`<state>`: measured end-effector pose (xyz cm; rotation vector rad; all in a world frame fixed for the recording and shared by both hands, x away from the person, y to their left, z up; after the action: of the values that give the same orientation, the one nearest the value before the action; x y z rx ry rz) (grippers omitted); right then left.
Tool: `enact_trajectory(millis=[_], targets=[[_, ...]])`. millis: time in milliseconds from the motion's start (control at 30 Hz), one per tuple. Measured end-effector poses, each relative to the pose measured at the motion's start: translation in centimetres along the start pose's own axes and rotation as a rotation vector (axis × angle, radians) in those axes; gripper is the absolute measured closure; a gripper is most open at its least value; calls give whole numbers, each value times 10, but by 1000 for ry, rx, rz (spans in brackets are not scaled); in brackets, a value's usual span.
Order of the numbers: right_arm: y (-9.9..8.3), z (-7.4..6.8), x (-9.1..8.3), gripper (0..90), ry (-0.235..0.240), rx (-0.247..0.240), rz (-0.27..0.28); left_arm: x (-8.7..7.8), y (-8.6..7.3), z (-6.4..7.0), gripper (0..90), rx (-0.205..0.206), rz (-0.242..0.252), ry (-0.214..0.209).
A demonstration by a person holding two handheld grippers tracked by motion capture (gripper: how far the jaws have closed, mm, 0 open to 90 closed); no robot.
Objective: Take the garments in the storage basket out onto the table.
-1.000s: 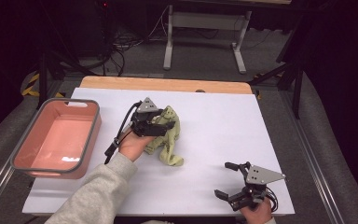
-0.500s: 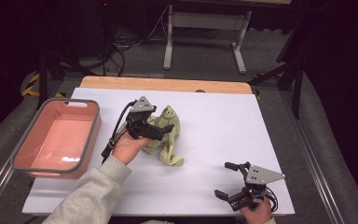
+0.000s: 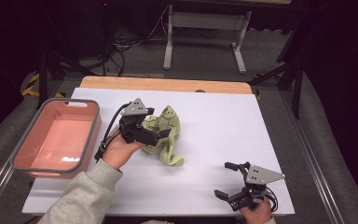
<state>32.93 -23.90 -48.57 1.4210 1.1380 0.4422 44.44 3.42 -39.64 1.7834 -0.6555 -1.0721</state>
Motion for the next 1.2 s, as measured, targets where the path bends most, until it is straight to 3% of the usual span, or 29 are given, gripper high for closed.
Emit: enact_trajectory(millis=[300,533,1033,1200], targets=[[0,0,0,3,1,1,1,-23,-8,6,17,13,19,-13],[0,-1,1,3,3,1,2,-38,-19,8,17,-5,35,-7],[0,-1,1,3,4,2,3,-60,-63,19,17,-24,49,5],[0,-1,1,3,3,3,3,-66,-76,21,17,-50,62,9]])
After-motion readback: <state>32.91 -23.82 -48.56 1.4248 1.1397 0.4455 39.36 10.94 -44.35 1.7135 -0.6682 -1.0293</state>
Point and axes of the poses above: each handheld gripper's, and its own axes: x roughly forward along the jaws, y roughly out of its top, z roughly to its right, the point moved 7 cm from there along x, roughly forward along the jaws, and after that the axes turned 15 degrees about x, right-handed, at the moved point
